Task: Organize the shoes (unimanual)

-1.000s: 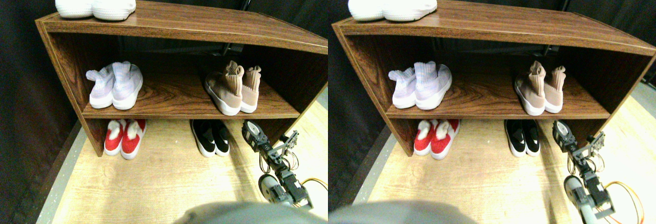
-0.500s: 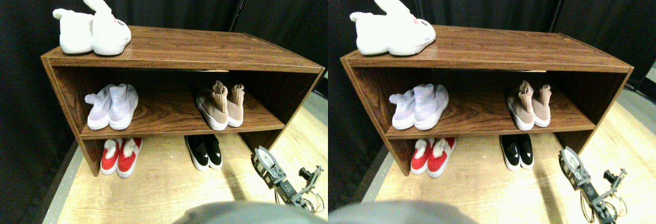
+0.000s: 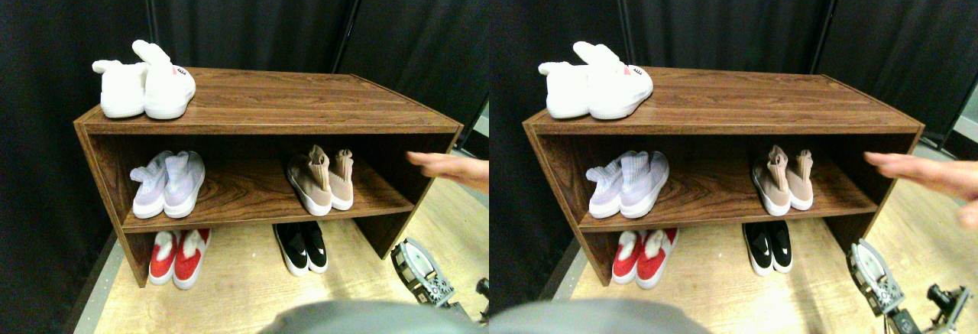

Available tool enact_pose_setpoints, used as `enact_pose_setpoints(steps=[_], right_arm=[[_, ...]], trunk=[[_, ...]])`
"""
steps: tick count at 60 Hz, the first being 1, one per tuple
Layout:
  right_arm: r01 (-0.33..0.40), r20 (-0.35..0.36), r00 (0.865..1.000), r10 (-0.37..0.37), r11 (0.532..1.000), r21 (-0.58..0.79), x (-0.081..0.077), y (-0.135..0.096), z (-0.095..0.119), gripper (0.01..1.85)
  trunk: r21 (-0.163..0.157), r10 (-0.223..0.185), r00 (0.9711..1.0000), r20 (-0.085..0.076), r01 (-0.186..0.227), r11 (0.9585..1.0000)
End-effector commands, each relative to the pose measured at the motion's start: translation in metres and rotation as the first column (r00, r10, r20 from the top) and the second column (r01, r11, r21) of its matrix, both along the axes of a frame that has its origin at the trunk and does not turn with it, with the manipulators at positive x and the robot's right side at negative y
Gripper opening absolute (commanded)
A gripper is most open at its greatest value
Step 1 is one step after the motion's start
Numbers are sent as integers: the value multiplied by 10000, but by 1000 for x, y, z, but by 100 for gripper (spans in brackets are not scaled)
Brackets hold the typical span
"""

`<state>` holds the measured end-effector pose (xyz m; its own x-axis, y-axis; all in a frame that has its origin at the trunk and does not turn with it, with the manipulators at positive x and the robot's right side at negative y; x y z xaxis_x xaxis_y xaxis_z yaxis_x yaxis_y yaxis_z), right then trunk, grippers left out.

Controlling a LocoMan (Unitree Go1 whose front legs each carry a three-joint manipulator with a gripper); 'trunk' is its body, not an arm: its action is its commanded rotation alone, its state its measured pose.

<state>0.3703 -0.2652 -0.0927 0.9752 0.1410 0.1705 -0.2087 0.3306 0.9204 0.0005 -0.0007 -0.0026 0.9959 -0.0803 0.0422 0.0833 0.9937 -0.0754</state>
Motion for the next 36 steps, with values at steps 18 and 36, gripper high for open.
enact_pose_setpoints(steps=[18,36], right_arm=[[-23,783,9969,-3,9995,325,6,11,18,6],[-125,509,9987,96,9983,571,15,26,12,6]], trunk=[[-169,100,9999,35,-99,9998],[-156,91,9998,-167,-94,9998]])
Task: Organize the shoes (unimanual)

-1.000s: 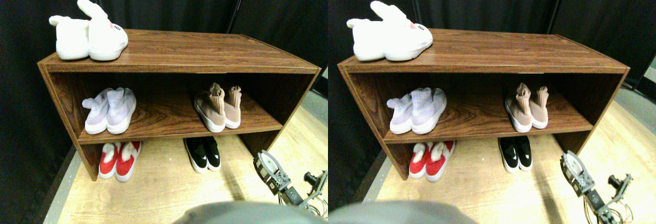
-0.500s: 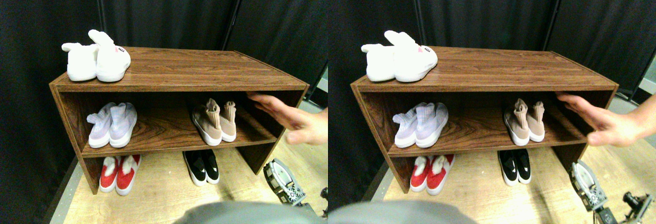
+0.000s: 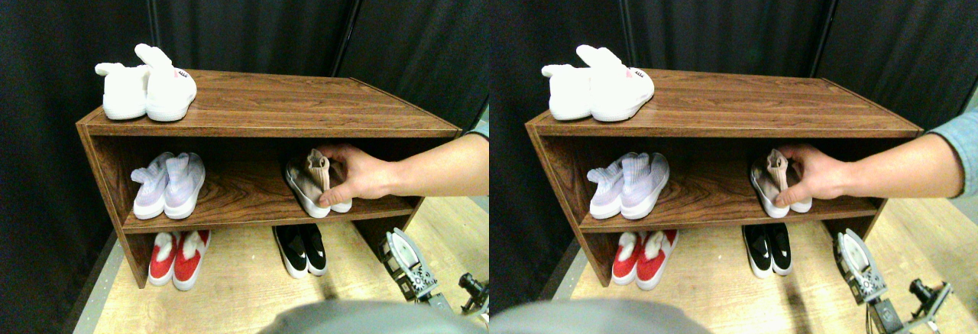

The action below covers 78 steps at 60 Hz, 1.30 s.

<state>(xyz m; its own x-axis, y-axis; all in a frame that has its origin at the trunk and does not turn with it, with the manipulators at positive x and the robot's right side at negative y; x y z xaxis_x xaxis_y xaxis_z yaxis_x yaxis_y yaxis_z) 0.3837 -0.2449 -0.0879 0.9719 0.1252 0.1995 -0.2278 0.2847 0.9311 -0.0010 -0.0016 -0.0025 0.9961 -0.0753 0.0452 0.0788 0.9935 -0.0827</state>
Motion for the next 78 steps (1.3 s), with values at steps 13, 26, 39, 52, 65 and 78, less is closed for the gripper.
enact_pose_setpoints(steps=[13,26,39,52,65,78], right_arm=[[4,266,9996,-2,10000,-83,4,11,6,6],[-12,94,10000,9,9994,355,5,12,5,6],[158,93,9998,-159,9997,180,6,10,3,6],[213,160,9996,-213,9998,9,9,10,2,6],[-39,170,9998,40,10000,-75,9,9,2,6],[-12,206,9998,20,9994,-343,10,6,2,6]], trunk=[[-37,-57,9996,-283,56,10000],[-73,-127,9992,-389,124,9999],[-82,-170,9990,-407,166,9998],[-77,-167,9987,-479,163,9998],[-67,-215,9983,-537,212,9998],[-68,-248,9982,-546,244,9997]])
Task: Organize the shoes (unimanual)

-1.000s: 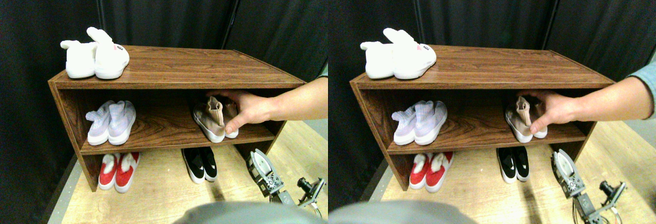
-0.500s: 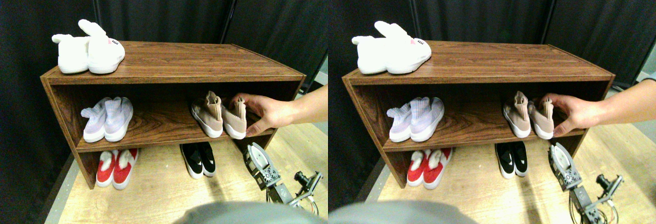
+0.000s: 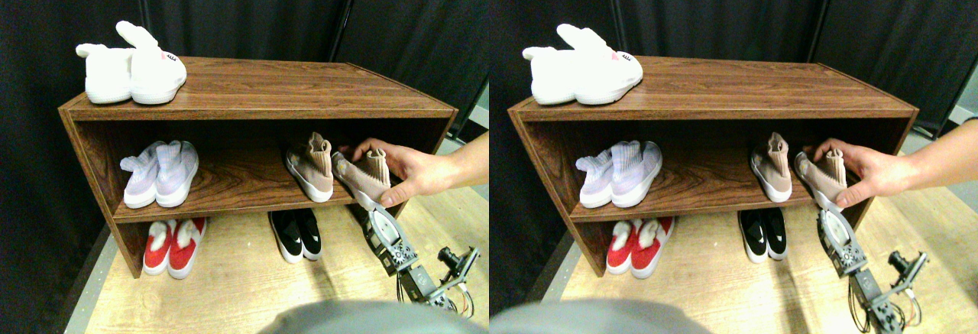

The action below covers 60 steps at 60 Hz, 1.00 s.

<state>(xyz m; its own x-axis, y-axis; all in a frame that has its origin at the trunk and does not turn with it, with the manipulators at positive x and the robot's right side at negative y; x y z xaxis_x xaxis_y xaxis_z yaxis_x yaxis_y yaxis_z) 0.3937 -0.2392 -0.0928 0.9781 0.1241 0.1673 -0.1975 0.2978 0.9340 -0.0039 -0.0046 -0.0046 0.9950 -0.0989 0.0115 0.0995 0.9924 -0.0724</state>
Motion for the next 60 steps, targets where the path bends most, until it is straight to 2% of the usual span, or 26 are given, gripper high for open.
enact_pose_setpoints(steps=[1,16,33,43,51,60], right_arm=[[-35,510,9987,45,9998,-214,0,0,6,6],[253,643,9976,-237,9994,-247,-3,-2,6,6],[11,712,9975,0,9999,-145,-6,-2,7,6],[197,751,9970,-175,9994,-293,-11,-1,11,6],[88,762,9971,-76,9998,-151,-14,-2,14,6],[340,705,9969,-361,9989,308,-17,-4,15,6]], trunk=[[-191,-10,9998,-221,6,9998],[-192,-47,9997,-236,43,9998],[-183,-59,9997,-237,55,9998],[-175,-119,9997,-224,115,9998],[-161,-159,9997,-208,156,9997],[-82,-286,9995,-165,285,9996]])
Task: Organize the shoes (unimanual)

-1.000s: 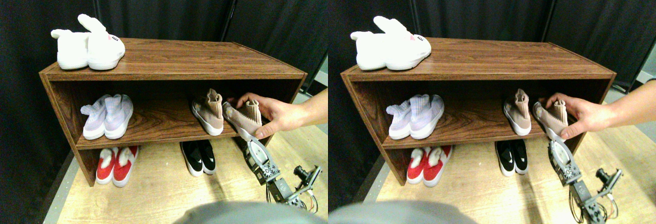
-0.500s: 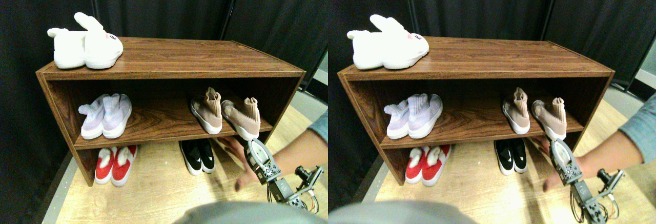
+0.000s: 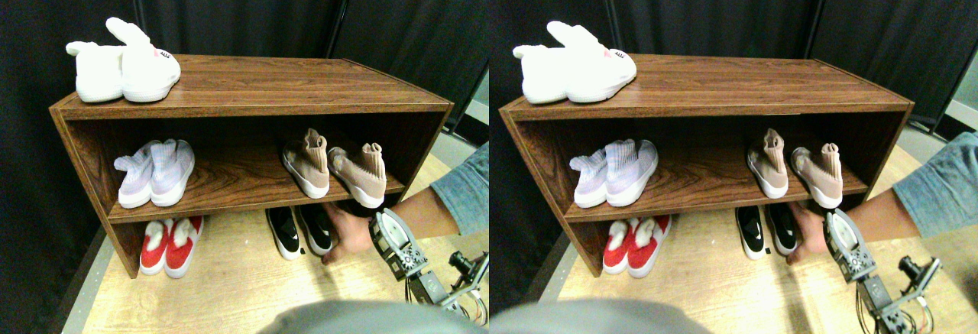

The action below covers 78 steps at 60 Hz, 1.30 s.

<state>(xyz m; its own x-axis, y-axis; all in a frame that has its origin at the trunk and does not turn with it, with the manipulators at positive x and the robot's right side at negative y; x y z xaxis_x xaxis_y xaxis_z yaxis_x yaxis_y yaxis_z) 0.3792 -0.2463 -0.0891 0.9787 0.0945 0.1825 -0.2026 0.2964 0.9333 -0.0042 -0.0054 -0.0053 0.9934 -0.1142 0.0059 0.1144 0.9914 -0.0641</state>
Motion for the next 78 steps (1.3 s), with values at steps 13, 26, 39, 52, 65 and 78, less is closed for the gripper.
enact_pose_setpoints(steps=[13,26,39,52,65,78], right_arm=[[73,665,9978,-80,9999,108,-4,-1,12,6],[-191,750,9969,234,9981,-587,-10,-3,13,135],[-234,597,9978,275,9974,-689,1,-7,14,183],[-231,174,9996,242,9976,-652,18,-12,15,176],[-179,-547,9984,136,9966,-802,46,-17,8,175],[43,-1077,9942,-78,9995,-327,72,-19,-2,175]], trunk=[[-139,-183,9997,-129,181,9997],[-69,-239,9997,-110,238,9997],[-61,-260,9996,-111,260,9996],[-93,-235,9997,-106,234,9997],[-166,-145,9998,-128,143,9998],[-221,10,9998,-191,-15,9998]])
